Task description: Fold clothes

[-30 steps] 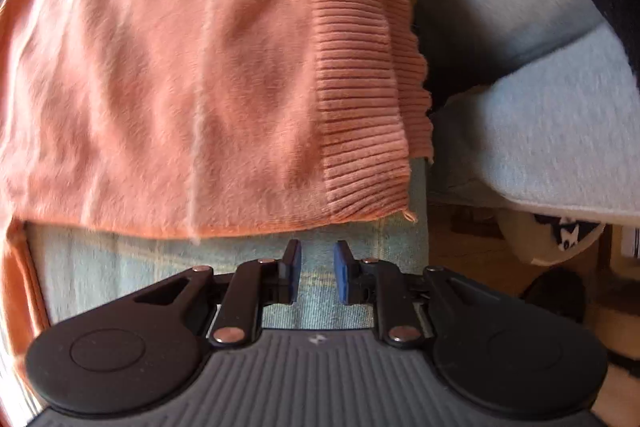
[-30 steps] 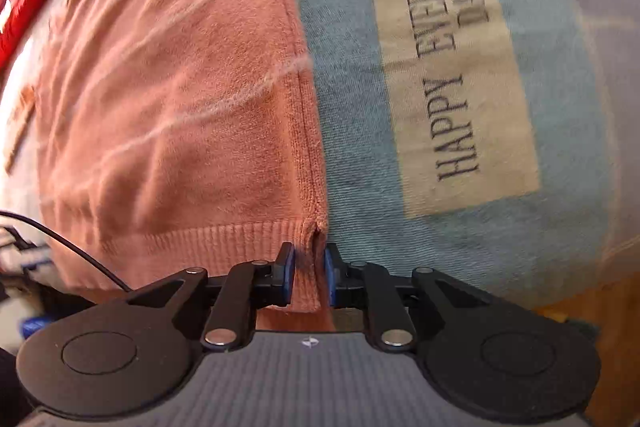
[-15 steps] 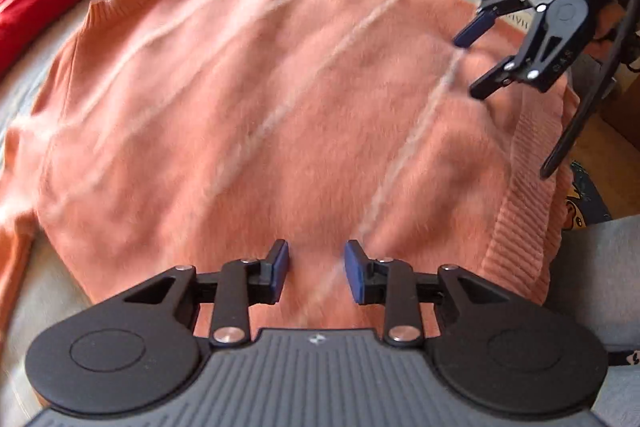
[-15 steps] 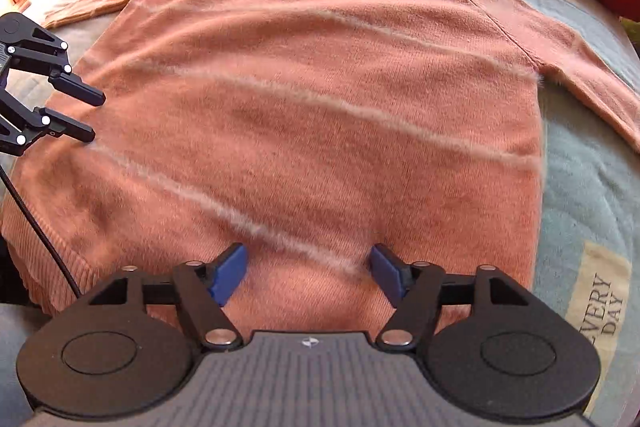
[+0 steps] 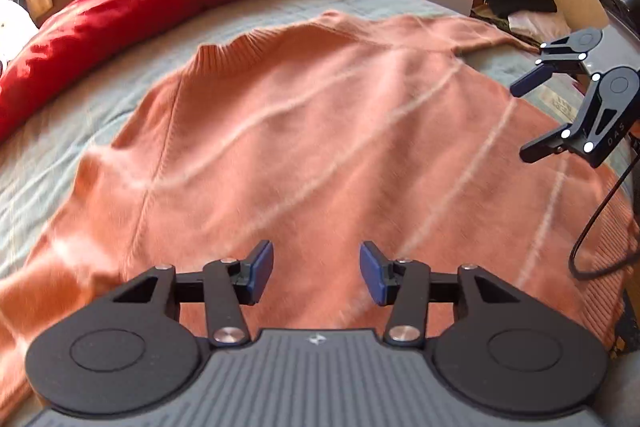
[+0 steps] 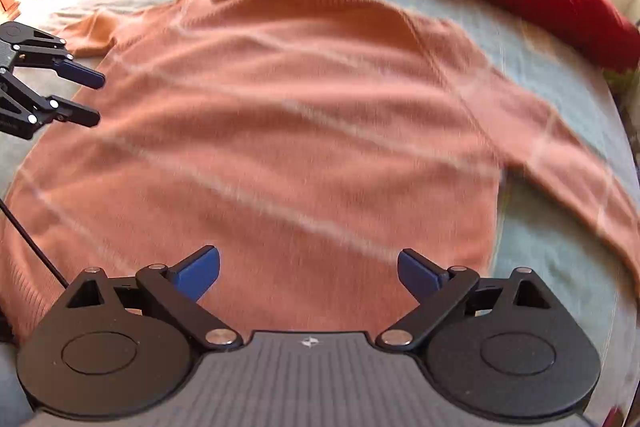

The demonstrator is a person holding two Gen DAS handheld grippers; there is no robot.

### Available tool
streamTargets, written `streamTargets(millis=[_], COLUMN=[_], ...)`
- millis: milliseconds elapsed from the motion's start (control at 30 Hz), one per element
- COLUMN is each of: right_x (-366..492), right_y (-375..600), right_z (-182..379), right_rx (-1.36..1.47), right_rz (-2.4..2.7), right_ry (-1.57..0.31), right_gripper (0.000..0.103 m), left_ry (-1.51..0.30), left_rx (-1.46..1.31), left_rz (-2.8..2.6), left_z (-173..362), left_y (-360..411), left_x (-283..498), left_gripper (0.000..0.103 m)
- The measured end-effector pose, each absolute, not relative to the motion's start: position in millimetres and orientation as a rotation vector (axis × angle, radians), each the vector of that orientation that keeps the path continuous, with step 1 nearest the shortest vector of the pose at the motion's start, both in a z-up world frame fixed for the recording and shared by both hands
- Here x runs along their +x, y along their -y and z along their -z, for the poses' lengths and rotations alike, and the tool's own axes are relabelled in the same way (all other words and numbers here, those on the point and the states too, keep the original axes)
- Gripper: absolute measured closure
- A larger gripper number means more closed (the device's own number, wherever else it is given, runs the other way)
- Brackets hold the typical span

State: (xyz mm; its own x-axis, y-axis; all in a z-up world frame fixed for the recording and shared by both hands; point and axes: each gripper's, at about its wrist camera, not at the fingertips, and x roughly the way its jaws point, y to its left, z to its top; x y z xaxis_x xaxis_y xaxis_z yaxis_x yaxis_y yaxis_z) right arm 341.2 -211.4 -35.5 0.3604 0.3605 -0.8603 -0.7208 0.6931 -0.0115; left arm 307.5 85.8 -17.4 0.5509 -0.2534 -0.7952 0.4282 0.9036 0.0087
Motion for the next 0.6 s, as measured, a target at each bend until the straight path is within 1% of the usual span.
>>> streamTargets(millis=[100,167,200,267,300,367,400,433,533,600], right_x=[373.7,392.4,395.4,396.0,395.0,390.9,389.2,389.0,389.1,395.3], right_y=[190.3,181.6,188.9,208.3,219.2,232.8,234.6,231.1,218.2,194.9], right_z=[59.6,74.4,79.2,84.2,85.5,84.7,82.2,77.7,63.8,57.2], right_rx=[-0.427,-0.416,-0.386,-0.324,-0.293,-0.261,-0.251,-0.243,-0.216,-0.224], right_rz=[-0.731,-0.733,-0.728,-0.698,-0.678,-0.625,-0.602,-0.588,-0.558,-0.594], right_ry=[-0.944,-0.931,-0.938,-0.955,-0.964,-0.995,-1.007,-1.009,-1.000,-0.941], right_gripper=[0.005,0.005,0.000,0.000,0.000,0.000,0.000,0.000,0.000,0.000], left_ry=[-0.894,-0.917,-0.929,-0.967,-0.990,-1.036,-1.050,-1.024,-0.898,-0.831], left_rx=[0.218,0.218,0.217,0.157,0.158,0.164,0.141,0.117,0.105,0.094], left_rz=[0.383,0.346,0.326,0.259,0.229,0.170,0.164,0.178,0.247,0.310], left_z=[40.3,49.8,54.5,52.8,50.2,44.8,41.2,33.5,13.6,9.6], left_y=[-88.2,-113.2,-126.1,-158.1,-163.3,-172.0,-173.8,-172.8,-160.8,-150.5], left_x=[341.0,335.4,332.1,316.8,311.5,301.2,300.1,298.9,302.8,317.6], left_gripper=[0.054,0.049,0.049,0.049,0.050,0.048,0.050,0.055,0.051,0.048])
